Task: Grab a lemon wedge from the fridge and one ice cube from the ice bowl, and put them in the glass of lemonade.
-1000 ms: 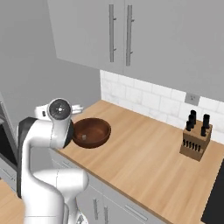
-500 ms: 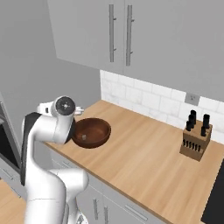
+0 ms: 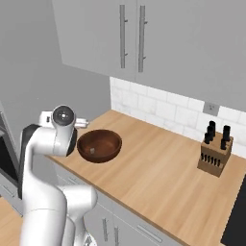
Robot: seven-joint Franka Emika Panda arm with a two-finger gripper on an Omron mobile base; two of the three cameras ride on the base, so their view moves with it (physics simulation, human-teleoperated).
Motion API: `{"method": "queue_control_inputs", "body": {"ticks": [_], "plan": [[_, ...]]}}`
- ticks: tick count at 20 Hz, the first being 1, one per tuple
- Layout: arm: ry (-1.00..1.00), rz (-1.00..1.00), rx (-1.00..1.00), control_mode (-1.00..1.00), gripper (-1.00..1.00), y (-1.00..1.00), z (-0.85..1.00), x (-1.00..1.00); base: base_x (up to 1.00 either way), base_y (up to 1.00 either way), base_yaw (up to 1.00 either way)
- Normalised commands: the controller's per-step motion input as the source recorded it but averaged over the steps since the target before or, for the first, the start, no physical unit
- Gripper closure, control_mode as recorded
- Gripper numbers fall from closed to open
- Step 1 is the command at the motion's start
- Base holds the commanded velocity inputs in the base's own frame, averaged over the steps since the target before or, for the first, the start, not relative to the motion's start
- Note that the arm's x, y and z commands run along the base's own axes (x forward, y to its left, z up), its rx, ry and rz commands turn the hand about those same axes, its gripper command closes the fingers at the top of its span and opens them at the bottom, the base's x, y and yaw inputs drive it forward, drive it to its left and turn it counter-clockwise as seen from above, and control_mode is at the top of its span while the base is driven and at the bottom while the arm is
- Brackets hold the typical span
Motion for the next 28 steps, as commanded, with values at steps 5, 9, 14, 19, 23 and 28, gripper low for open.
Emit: {"method": "queue_control_inputs", "body": {"ticks": [5,9,14,19,23,28], "plan": [[0.03,-0.22,0.04,-1.00,1.00,0.06,-0.07,0.10,0.00,0.00,0.00],[0.03,-0.14,0.05,-1.00,1.00,0.04,-0.11,0.27,0.00,0.00,0.00],[0.06,-0.07,0.09,-1.00,1.00,0.00,-0.09,0.24,0.00,0.00,0.00],[0.10,-0.03,0.09,-1.00,1.00,0.01,-0.21,0.09,0.00,0.00,0.00],[0.05,-0.03,0.02,-1.00,1.00,0.09,-0.19,0.17,0.00,0.00,0.00],[0.02,-0.06,0.00,-1.00,1.00,0.13,-0.03,0.25,0.00,0.00,0.00]]}}
